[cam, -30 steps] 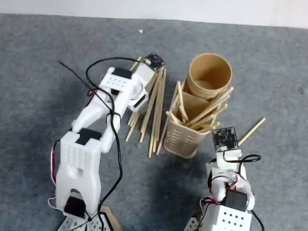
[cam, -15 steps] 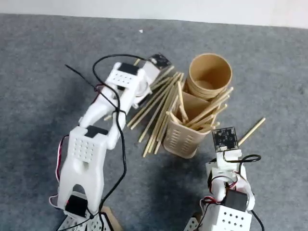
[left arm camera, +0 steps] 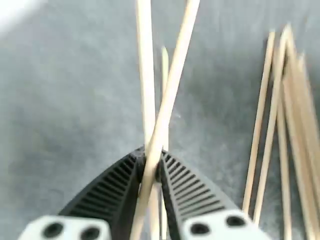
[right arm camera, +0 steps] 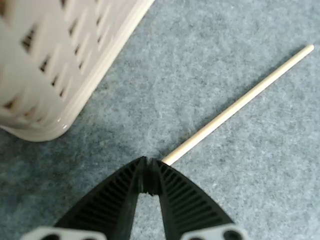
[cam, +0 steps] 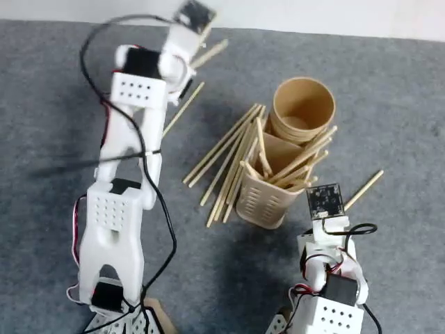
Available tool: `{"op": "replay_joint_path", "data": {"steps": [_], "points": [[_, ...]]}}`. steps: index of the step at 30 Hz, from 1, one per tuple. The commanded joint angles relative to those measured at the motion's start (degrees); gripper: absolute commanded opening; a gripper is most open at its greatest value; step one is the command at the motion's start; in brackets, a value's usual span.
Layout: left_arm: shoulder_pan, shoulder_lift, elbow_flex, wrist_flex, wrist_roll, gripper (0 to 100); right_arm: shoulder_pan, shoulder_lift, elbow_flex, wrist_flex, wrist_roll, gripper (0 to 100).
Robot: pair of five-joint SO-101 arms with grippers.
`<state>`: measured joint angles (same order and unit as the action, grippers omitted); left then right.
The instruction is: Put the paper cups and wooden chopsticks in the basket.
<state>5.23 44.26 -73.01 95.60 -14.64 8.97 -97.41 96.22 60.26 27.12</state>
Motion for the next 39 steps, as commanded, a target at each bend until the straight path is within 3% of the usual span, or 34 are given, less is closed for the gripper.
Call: {"op": "replay_joint_path", "data": {"steps": [1,7,18,24,35,39], "points": [[1.80,-0.92,-22.64,5.98,3.87,0,-0.40,-0.48,8.31,0.40,0.26,1.5],[9.10,-8.04,-21.67,5.71,8.88,0,-0.40,-0.48,8.31,0.40,0.26,1.5],[30.37,-18.33,-20.44,5.80,17.93,0,-0.40,-0.48,8.31,0.40,0.26,1.5],[38.02,-21.05,-21.49,5.80,18.46,0,-0.40,-0.48,8.31,0.40,0.26,1.5],[39.96,-21.05,-22.20,5.80,18.46,1,-0.40,-0.48,8.31,0.40,0.26,1.5],[39.87,-20.88,-21.85,5.71,18.46,8,-0.40,-0.48,8.31,0.40,0.26,1.5]]}}
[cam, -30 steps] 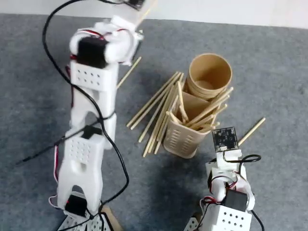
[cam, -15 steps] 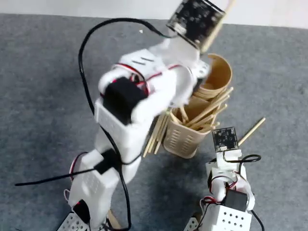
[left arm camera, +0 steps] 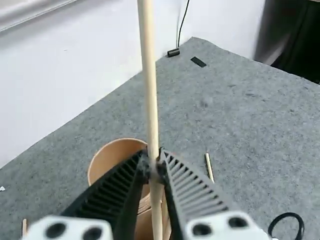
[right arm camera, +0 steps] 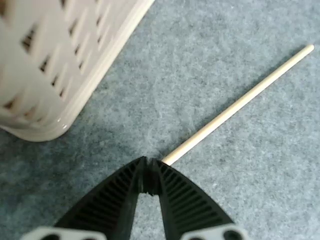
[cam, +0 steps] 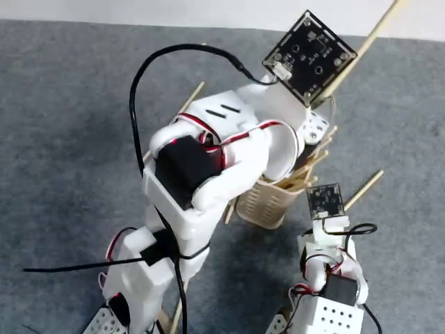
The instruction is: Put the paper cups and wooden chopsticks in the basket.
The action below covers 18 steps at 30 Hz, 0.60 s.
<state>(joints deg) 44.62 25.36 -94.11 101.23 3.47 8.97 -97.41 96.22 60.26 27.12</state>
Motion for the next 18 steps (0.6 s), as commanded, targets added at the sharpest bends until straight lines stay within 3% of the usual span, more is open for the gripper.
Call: {"op": "replay_joint_path", "data": {"steps": [1,13,18], "points": [[0.48,-1.27,-0.75,0.09,0.26,9,-0.40,-0.48,8.31,0.40,0.26,1.5],[-3.74,4.97,-1.19,0.00,0.09,11,-0.40,-0.48,8.31,0.40,0.26,1.5],[-11.30,2.07,-1.19,0.09,0.18,10,-0.40,-0.48,8.31,0.40,0.26,1.5]]}}
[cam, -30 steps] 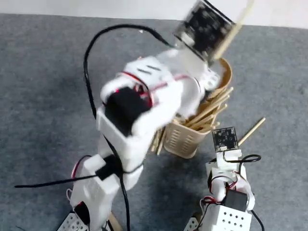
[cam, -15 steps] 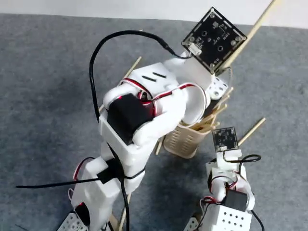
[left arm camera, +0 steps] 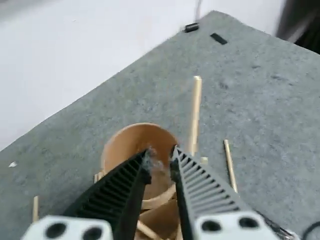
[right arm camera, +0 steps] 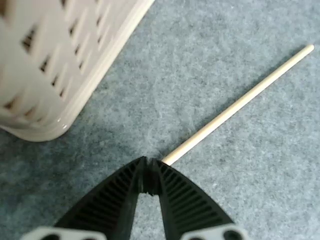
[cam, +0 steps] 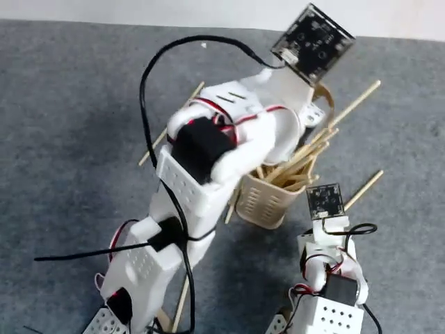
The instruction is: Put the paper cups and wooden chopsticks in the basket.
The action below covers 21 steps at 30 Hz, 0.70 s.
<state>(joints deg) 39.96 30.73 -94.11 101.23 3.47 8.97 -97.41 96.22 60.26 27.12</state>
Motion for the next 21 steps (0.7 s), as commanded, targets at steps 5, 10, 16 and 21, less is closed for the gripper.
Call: {"op": "replay_joint_path", "data": {"steps": [5,10,16,21], "points": [[-23.52,-7.78,-0.48,0.26,0.18,10,-0.22,-0.40,8.31,0.40,0.00,1.5],[-36.53,-7.78,13.58,0.35,-0.79,10,-0.48,-0.57,8.31,0.13,0.18,1.5],[-37.23,-7.25,30.46,0.00,-4.66,10,-3.91,-0.57,8.31,-21.14,-0.18,1.7],[-29.05,-7.16,40.66,-5.80,-5.19,10,-9.36,-0.57,8.31,-33.45,-10.99,1.7]]}}
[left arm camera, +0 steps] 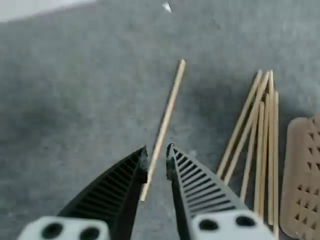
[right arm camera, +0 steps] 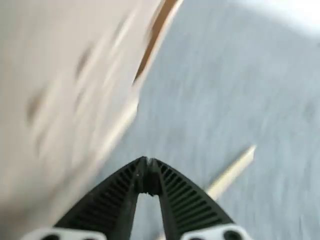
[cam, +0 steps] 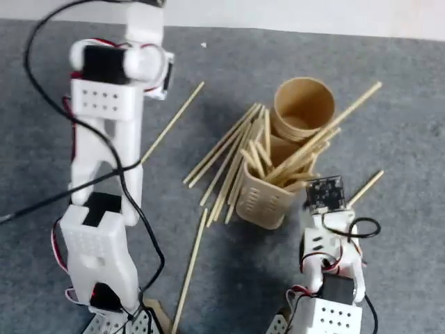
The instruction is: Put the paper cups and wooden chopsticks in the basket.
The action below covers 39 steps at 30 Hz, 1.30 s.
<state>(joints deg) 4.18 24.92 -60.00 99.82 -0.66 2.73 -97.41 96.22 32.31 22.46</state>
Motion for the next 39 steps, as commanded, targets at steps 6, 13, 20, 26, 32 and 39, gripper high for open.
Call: {"op": "replay_joint_path", "data": {"steps": [6,13,20,26,32,39], "points": [[19.91,-1.45,20.53,-8.88,-6.86,10,0.84,-0.57,8.31,-1.80,-5.89,1.7],[14.29,-1.98,23.16,-9.41,-8.79,10,0.48,-0.22,8.31,0.13,-5.54,1.7],[9.19,-1.45,22.20,-9.49,-5.27,10,-6.73,-0.57,8.31,2.86,-5.80,1.7],[19.47,-1.36,22.46,-9.49,-5.36,10,-1.63,-0.22,8.31,-4.26,-5.80,1.7],[21.32,-1.89,22.20,-5.63,-5.54,10,-1.63,-0.57,8.31,2.59,-5.63,1.7],[14.90,-1.36,22.29,-5.19,-5.19,10,-9.54,-0.04,8.31,0.31,-5.71,1.7]]}}
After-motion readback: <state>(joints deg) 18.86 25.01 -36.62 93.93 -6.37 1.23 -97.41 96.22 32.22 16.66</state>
